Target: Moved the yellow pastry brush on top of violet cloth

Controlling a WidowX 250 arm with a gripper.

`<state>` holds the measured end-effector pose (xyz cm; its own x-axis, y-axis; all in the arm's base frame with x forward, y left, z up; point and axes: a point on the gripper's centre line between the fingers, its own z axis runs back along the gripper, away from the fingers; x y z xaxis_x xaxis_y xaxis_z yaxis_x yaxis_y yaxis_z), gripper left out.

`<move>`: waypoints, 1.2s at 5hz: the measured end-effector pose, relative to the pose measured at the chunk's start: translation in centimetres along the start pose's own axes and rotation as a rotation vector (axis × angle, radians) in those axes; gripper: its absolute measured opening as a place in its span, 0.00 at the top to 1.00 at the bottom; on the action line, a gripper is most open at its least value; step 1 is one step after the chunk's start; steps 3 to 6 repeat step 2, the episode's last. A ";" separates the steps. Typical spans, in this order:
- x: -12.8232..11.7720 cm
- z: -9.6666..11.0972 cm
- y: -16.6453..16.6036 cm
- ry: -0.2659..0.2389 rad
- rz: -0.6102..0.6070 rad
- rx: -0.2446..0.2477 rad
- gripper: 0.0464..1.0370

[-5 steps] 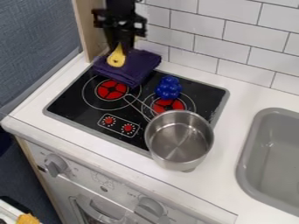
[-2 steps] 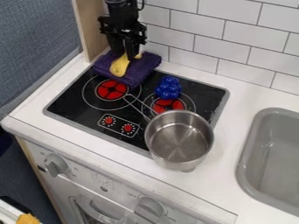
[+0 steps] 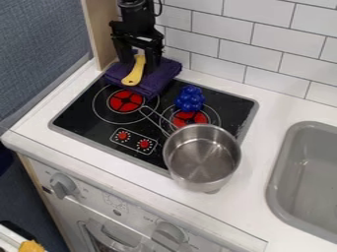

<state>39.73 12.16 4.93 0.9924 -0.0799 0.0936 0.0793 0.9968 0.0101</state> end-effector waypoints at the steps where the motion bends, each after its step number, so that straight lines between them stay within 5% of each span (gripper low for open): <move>1: -0.4 3.3 -0.9 -0.049 -0.009 0.047 0.03; 6: -0.8 3.5 -1.5 -0.023 -0.011 0.056 0.04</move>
